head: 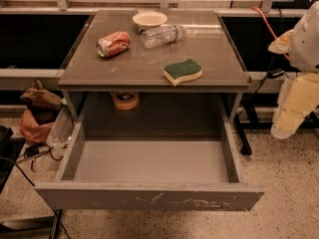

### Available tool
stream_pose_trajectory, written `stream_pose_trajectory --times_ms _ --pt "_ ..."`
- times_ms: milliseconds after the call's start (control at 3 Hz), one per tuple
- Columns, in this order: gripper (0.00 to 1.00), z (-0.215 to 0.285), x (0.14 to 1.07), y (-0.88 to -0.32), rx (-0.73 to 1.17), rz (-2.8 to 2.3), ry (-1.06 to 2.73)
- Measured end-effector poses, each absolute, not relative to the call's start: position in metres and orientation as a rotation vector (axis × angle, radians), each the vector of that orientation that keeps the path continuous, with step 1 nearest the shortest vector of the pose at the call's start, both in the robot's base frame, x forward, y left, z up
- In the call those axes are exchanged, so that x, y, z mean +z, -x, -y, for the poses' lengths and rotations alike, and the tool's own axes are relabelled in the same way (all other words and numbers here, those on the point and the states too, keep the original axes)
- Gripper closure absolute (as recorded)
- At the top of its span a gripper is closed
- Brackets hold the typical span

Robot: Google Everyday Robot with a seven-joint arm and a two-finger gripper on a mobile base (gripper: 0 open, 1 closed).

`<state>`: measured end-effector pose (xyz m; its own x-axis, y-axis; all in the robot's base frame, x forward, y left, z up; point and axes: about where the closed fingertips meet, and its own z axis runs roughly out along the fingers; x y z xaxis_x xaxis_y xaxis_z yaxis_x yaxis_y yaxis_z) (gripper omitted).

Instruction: Place sponge into top drawer

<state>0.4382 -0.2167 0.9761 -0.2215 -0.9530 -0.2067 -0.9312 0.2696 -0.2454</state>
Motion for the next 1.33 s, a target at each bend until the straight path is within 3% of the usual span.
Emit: stream_pose_trajectory --times_ms 667,1333 --pt "0.0 0.223 0.967 -0.465 -0.031 -2.163 1.713" --pt "0.0 0.244 0.932 -0.55 0.179 -2.005 1.671"
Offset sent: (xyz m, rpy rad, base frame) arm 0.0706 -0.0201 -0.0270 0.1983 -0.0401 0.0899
